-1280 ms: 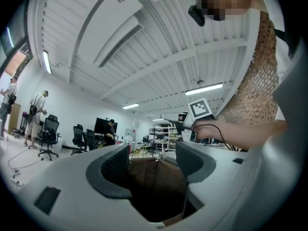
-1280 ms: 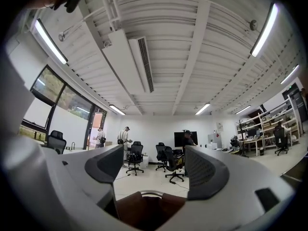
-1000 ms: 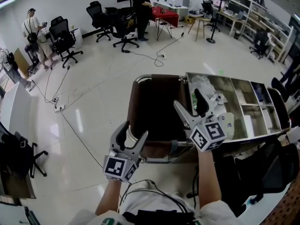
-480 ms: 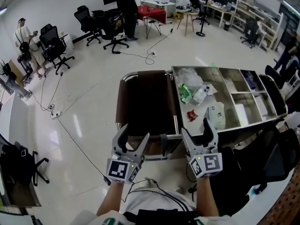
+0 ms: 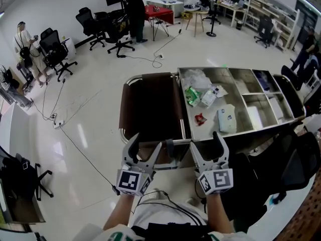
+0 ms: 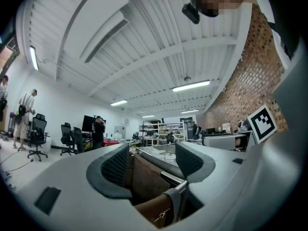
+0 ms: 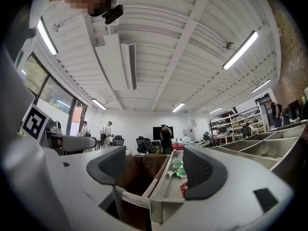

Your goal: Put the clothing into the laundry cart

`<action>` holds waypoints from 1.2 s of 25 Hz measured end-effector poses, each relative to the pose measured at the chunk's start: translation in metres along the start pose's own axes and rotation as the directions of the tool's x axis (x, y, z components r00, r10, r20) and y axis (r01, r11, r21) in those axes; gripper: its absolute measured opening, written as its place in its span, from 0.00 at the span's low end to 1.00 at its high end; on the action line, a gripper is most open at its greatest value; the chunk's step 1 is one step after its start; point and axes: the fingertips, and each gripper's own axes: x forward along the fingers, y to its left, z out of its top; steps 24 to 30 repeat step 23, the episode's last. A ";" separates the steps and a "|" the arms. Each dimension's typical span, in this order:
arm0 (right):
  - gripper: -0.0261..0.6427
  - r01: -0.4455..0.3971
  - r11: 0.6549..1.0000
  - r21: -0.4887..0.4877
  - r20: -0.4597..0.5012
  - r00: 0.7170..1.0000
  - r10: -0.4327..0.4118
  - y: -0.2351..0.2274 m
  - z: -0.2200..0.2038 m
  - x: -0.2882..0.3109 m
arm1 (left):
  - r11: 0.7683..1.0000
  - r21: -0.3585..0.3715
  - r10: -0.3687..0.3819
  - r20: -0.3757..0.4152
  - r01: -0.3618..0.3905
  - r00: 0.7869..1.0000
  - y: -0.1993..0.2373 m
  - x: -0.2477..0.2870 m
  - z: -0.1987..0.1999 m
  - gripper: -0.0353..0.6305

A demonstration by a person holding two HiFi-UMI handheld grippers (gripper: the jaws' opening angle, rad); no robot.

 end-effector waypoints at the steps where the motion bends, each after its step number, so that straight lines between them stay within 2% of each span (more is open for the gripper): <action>1: 0.63 -0.002 1.000 -0.003 -0.004 1.000 0.002 0.000 -0.001 0.000 | 1.000 -0.005 -0.002 -0.001 0.002 1.000 -0.001 0.001 0.001 0.49; 30: 0.63 -0.065 0.997 -0.031 -0.023 0.998 0.065 0.020 -0.008 0.005 | 1.000 -0.021 -0.005 -0.010 0.005 1.000 0.007 0.000 -0.010 0.49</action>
